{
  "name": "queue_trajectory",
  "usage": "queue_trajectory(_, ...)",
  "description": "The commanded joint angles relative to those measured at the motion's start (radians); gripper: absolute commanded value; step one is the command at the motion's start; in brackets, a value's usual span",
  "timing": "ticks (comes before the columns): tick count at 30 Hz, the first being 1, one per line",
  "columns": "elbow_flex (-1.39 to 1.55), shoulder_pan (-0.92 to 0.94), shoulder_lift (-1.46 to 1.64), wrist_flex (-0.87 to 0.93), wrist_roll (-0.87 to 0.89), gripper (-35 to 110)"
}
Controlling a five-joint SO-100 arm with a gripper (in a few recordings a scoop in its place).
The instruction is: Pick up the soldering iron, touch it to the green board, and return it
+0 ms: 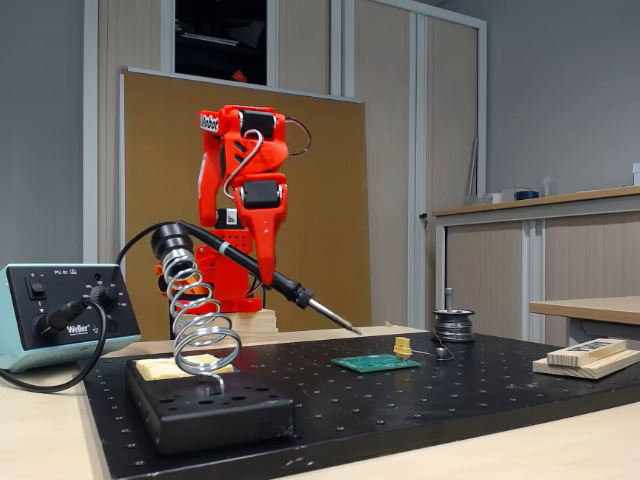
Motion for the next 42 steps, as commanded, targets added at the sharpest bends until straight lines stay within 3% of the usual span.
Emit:
queue_trajectory(1,-0.074,0.0,0.009,0.005,-0.021,0)
queue_trajectory(16,-0.373,-0.057,-0.287,-0.005,-0.08,0)
queue_trajectory(42,-0.301,-0.121,-0.388,-0.11,0.021,0)
